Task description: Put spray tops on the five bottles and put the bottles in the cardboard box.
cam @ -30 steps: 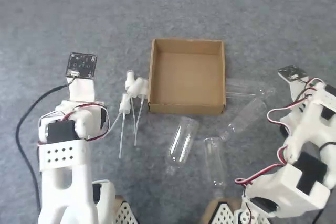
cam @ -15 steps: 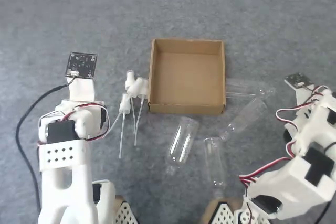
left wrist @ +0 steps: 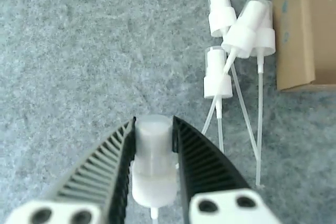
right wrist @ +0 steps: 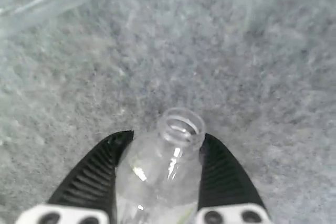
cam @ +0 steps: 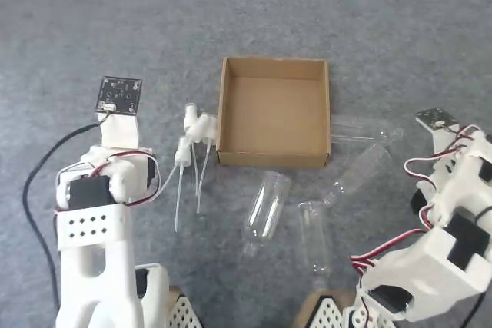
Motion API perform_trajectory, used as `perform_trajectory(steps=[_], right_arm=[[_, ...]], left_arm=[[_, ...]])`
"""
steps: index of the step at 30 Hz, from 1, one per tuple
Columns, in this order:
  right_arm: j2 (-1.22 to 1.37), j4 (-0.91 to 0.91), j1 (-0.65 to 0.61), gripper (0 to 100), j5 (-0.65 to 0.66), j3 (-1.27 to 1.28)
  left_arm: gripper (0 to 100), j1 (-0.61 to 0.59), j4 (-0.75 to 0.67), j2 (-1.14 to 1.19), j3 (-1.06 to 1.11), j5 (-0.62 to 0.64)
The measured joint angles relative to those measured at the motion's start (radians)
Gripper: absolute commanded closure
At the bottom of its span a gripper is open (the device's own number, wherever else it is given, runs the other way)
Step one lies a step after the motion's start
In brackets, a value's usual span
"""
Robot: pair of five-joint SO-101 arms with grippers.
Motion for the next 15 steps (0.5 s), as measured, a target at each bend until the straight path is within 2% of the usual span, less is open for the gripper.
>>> perform_trajectory(steps=[5, 11, 15], right_arm=[[-0.176, 0.126, -0.081, 99.3, -0.044, -0.075], [-0.448, 0.192, -0.298, 99.4, -0.203, -0.080], [-0.563, 0.284, -0.399, 99.4, -0.219, -0.081]], left_arm=[[99, 0.000, 0.005, -0.008, -0.120, 0.000], [99, 0.000, 0.141, -0.008, -0.339, 0.000], [99, 0.000, 0.216, -0.008, -0.391, 0.000]])
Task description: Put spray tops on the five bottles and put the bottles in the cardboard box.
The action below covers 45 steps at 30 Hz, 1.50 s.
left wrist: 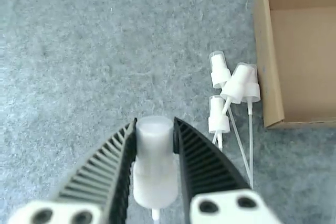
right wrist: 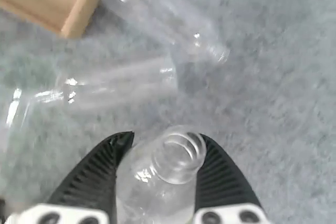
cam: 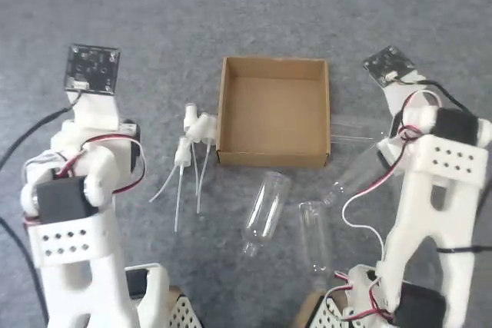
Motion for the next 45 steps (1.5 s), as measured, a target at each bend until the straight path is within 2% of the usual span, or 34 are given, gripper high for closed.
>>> perform_trajectory(steps=[2, 5, 9, 12, 21, 28, 30, 34, 38, 45], right_arm=[[-0.006, 0.026, 0.018, 99.4, 0.029, 0.000], [0.008, 0.020, 0.120, 99.4, 0.097, 0.000], [0.137, -0.092, 0.290, 99.4, 0.167, 0.002], [0.261, -0.198, 0.353, 99.4, 0.189, 0.002], [0.517, -0.440, 0.347, 99.2, 0.160, -0.002], [0.557, -0.477, 0.308, 99.1, 0.117, -0.002], [0.557, -0.477, 0.308, 96.2, 0.117, -0.002], [0.545, -0.443, 0.324, 82.0, 0.133, -0.046], [0.448, -0.249, 0.371, 75.2, 0.292, -0.112], [0.299, 0.049, 0.586, 74.9, 0.773, -0.133]], left_arm=[[99, 0.000, 0.012, -0.003, -0.002, 0.000], [99, 0.000, 0.012, -0.006, 0.003, 0.000], [99, 0.000, 0.005, -0.006, 0.049, 0.000], [99, 0.000, -0.011, -0.006, 0.091, 0.000], [99, 0.000, -0.014, -0.006, 0.209, 0.000], [99, 0.000, -0.097, -0.006, 0.310, 0.000], [99, 0.000, -0.127, -0.006, 0.348, 0.000], [99, 0.000, -0.176, -0.006, 0.405, 0.011], [99, 0.000, -0.204, -0.006, 0.423, 0.011], [99, 0.000, -0.209, -0.006, 0.423, 0.011]])
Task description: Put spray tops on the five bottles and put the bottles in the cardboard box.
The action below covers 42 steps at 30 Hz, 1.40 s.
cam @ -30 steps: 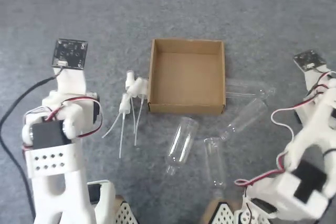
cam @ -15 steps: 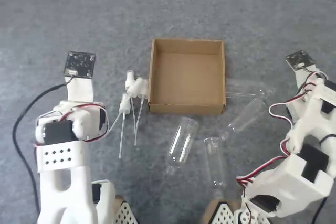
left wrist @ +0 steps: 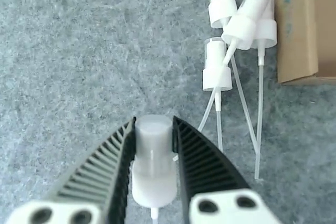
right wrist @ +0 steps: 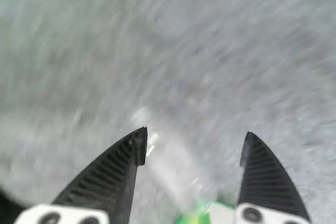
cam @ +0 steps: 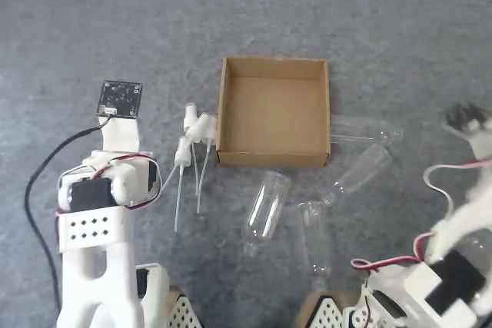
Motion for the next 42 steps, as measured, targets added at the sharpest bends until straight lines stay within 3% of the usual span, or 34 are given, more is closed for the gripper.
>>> perform_trajectory(steps=[4, 8, 17, 31, 37, 42], right_arm=[[-0.003, 0.048, 0.135, 74.9, 0.241, 0.000], [-0.003, 0.035, 0.193, 74.9, 0.315, 0.015], [-0.003, -0.222, 0.203, 74.9, 0.333, 0.232], [-0.003, -0.397, 0.203, 75.4, 0.333, 0.413], [-0.003, -0.400, 0.201, 87.4, 0.333, 0.460], [-0.017, -0.407, 0.198, 89.0, 0.330, 0.494]], left_arm=[[99, 0.000, -0.008, 0.000, 0.000, 0.000], [99, 0.000, -0.009, 0.000, 0.000, 0.000], [99, 0.000, -0.009, 0.000, 0.000, 0.000], [99, 0.000, -0.009, 0.000, 0.000, 0.000], [99, 0.000, -0.009, 0.000, 0.000, 0.000], [99, 0.000, -0.009, 0.000, 0.000, 0.000]])
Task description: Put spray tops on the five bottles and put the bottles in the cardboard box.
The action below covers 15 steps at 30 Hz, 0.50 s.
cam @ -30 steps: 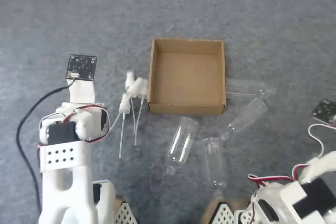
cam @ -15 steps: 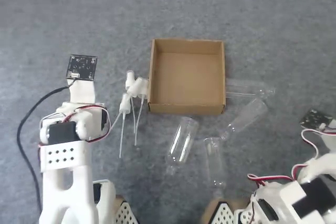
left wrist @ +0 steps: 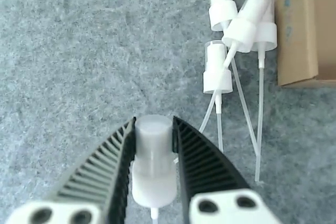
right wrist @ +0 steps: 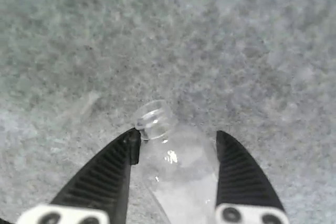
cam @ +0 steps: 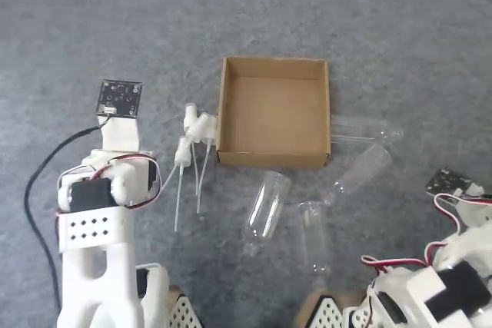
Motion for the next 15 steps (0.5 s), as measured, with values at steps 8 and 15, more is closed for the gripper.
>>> perform_trajectory(steps=[8, 15], right_arm=[[-0.003, 0.000, -0.078, 89.0, -0.209, 0.000], [-0.003, -0.025, -0.290, 88.7, -0.608, -0.003]], left_arm=[[99, 0.000, 0.000, 0.000, 0.000, 0.000], [99, 0.000, 0.000, 0.000, 0.000, 0.000]])
